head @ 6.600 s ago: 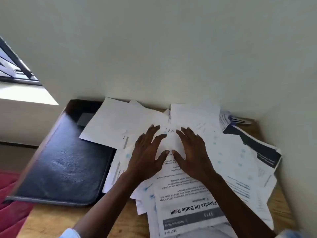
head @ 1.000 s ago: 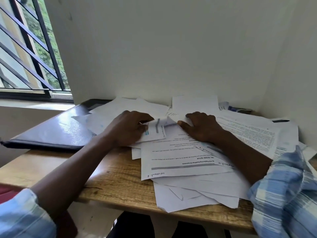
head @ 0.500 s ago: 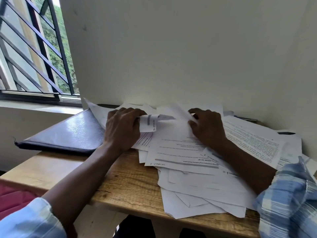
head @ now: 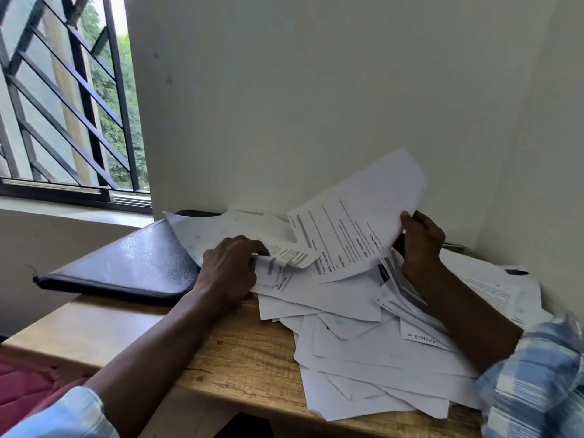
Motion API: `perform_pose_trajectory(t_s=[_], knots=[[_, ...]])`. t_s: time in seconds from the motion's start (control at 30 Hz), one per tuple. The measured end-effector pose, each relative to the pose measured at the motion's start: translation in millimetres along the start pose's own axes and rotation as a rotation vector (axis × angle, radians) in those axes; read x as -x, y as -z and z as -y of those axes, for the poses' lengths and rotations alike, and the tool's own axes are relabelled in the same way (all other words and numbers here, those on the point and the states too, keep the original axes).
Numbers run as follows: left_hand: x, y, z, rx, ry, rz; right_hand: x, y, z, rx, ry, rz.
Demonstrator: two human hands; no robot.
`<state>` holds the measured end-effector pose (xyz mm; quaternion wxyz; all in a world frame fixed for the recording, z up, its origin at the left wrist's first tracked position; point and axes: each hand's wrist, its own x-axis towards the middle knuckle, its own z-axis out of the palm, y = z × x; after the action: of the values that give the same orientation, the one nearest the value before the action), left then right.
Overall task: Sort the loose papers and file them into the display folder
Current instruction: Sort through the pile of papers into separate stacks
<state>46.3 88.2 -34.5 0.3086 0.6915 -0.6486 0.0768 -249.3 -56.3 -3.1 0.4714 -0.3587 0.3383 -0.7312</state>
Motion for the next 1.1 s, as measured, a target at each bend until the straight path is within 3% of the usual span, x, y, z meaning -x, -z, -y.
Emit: perform_pose_trajectory(t_s=[0.17,0.3,0.47,0.6,0.7,0.8,1.0,1.1], knots=[[-2.5,6.7,-2.6,0.179,-0.187,-0.378,1.1,-2.0,-2.1,0.061,-0.081,0.026],[0.3,12.3,-11.1,0.165,-0.291,-0.587,4.8,-6.2,-3.4,0.13,-0.23,0.13],[3.2,17.7,-19.3,0.106,-0.161,-0.762,10.8,-6.0,-8.1,0.179,-0.41,0.297],[1.1,19.5,-11.9,0.263,-0.032,-0.866,17.5,-8.8,-13.0,0.165,-0.469,0.371],[-2.9,17.6,-8.9,0.496,-0.099,-0.776,14.1,-7.5,-22.3,0.205,-0.496,0.398],[-4.8,9.3,-13.5,0.65,-0.196,-0.534,22.3,-13.1,-20.6,0.177,-0.488,0.385],[-4.1,-9.7,-14.3,0.56,-0.339,-0.07,32.7,-14.6,-8.6,0.164,-0.543,0.506],[-3.7,-10.6,-13.1,0.45,-0.313,-0.018,37.1,-16.7,-16.6,0.165,-0.515,0.408]])
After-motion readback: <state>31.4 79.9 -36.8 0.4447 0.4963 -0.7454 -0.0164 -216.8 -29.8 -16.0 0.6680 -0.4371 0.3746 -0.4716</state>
